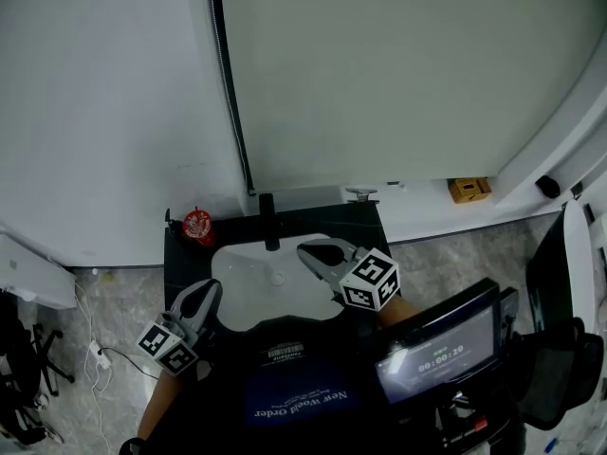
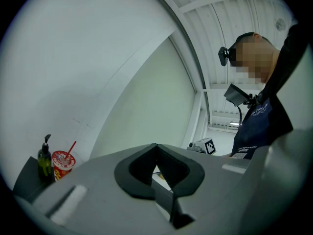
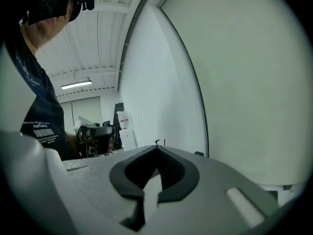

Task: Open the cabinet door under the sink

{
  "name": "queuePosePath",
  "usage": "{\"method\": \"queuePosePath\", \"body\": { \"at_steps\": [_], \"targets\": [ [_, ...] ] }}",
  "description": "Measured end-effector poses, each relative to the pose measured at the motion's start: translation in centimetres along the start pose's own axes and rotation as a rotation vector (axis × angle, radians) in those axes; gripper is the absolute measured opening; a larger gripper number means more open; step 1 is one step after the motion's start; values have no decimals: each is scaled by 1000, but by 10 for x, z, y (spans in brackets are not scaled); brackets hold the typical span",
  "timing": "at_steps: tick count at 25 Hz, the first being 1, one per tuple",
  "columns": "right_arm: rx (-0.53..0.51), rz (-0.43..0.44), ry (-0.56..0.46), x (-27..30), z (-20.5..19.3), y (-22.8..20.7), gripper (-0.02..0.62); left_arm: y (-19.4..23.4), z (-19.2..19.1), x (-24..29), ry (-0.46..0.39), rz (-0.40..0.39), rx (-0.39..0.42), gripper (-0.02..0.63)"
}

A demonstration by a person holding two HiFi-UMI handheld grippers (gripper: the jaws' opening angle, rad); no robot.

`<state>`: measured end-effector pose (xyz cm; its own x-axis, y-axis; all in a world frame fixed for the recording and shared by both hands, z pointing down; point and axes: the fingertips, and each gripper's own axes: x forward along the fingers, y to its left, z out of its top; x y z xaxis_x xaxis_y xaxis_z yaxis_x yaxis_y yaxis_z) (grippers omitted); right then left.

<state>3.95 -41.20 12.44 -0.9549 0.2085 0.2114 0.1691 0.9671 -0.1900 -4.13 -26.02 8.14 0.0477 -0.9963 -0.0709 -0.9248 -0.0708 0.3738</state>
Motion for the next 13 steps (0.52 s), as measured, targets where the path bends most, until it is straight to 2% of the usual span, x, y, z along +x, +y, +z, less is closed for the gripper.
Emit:
{"method": "queuePosePath", "body": {
  "at_steps": [2, 6, 9, 13],
  "targets": [
    [-1, 0, 1, 0, -1, 0, 0, 2, -3, -1, 13, 4, 12, 0],
    [-6, 2, 4, 0, -1, 1, -1, -7, 6, 3, -25, -13, -29, 0],
    [-7, 3, 4, 0, -2, 1, 0, 0, -3, 0, 7, 1, 3, 0],
    [-8, 6, 5, -1, -2, 2, 0, -1, -4, -1, 9, 0, 4, 0]
  ]
}}
